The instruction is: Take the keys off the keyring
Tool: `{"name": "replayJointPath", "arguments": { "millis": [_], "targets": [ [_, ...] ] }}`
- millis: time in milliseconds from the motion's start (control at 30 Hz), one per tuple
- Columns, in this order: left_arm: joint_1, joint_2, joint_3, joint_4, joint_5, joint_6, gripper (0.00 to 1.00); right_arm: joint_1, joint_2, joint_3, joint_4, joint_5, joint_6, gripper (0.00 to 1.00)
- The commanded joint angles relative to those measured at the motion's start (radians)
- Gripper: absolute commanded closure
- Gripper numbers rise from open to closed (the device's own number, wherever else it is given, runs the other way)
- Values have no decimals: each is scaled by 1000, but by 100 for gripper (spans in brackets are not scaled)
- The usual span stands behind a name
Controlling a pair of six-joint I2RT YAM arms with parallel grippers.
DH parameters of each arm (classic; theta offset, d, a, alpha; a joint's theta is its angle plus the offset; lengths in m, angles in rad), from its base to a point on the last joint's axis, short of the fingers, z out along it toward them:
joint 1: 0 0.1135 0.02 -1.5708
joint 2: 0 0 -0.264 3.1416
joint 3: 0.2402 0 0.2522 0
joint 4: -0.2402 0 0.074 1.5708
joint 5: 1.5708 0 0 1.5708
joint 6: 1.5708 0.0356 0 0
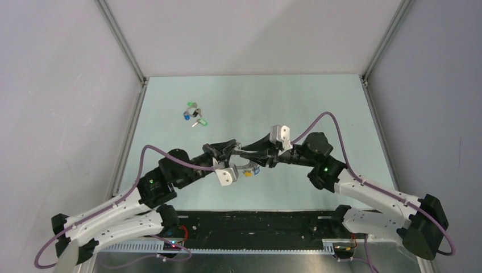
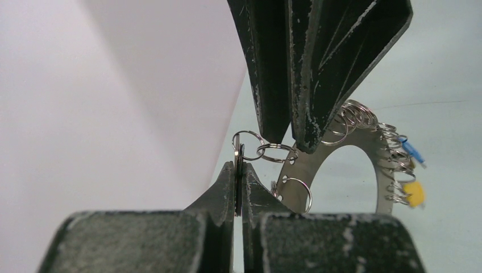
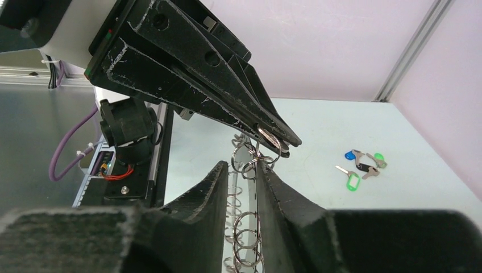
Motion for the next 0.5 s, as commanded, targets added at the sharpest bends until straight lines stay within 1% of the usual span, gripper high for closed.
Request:
{"name": "replayJointPath", "arguments": {
  "millis": [0,67,133,267,367,467],
  "targets": [
    [2,-19,6,62,4,11,100,-5,-16,45,36,24,-4,78],
    [2,-20,6,61,5,12,100,-5,-10,53,40,37,5,84],
    [2,-20,5,61,5,10,100,-5,3,65,27,33,8,85],
    [2,-18,6,61,5,10,100,-5,20,82,17,20,24,82],
    [2,-16,6,60,2,11,100,-1,29,90,16,15,32,75],
    [2,-16,7,61,0,11,100,1,36,99,-2,8,38,74]
  ]
}}
